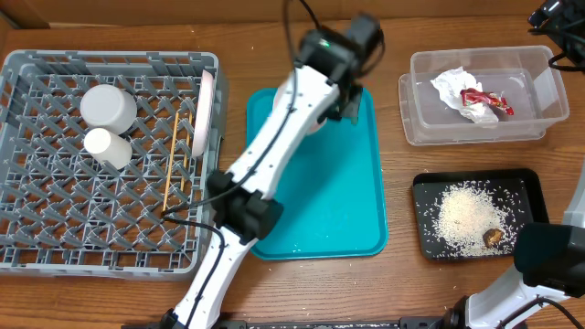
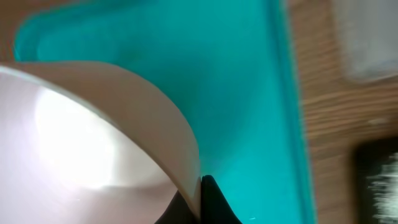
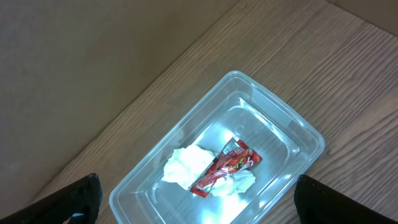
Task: Sort waste into correct bins and load items into the dishwasher
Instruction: 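Lift the bowl with the left gripper and carry it into the rack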
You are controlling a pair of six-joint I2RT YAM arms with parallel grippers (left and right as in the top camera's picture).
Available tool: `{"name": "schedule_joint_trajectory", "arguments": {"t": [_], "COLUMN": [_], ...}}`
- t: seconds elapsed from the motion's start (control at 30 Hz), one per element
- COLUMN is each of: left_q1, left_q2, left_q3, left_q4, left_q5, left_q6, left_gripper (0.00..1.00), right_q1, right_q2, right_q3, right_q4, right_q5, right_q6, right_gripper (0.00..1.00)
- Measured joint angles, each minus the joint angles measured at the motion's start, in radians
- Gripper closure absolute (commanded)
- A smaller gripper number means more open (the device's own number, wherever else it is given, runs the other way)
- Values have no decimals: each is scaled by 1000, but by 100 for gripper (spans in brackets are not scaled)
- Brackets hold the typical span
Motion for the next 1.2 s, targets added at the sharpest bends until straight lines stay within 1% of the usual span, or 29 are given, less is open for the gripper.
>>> {"name": "schedule_joint_trajectory", "arguments": {"t": [0.13,0.27,0.4,0.53,0.6,0.67,0.7,0.8,0.97,1.2], "left_q1": [80,221,423,657,770,851,903,1000,1099,1217], "left_q2": [-66,-190,-321,-402,-427,-441,-447,-449,-443,-443], "left_q3": [106,137,148,144,103,43,-10,-147,-346,-511], "left_q4": [-1,-1,0,-1,0,-1,0,-1,-4,-5], "left_q5": [70,95,103,145,204,265,306,386,521,779], "left_q6": [20,32,32,32,37,40,48,66,146,325], "left_gripper": [96,96,96,96,96,96,96,96,96,96], "right_q1": [0,0,0,0,0,0,0,0,0,0], "right_q2": [0,0,0,0,0,0,0,0,0,0], "right_q3": [0,0,0,0,0,0,0,0,0,0], "right_q4": [0,0,0,-1,0,-1,-1,0,0,0], "right_q5": [0,0,0,0,0,0,0,0,0,0], "right_q6": [0,1,0,0,0,0,0,0,1,0], "right_gripper": [0,0,0,0,0,0,0,0,0,0]}}
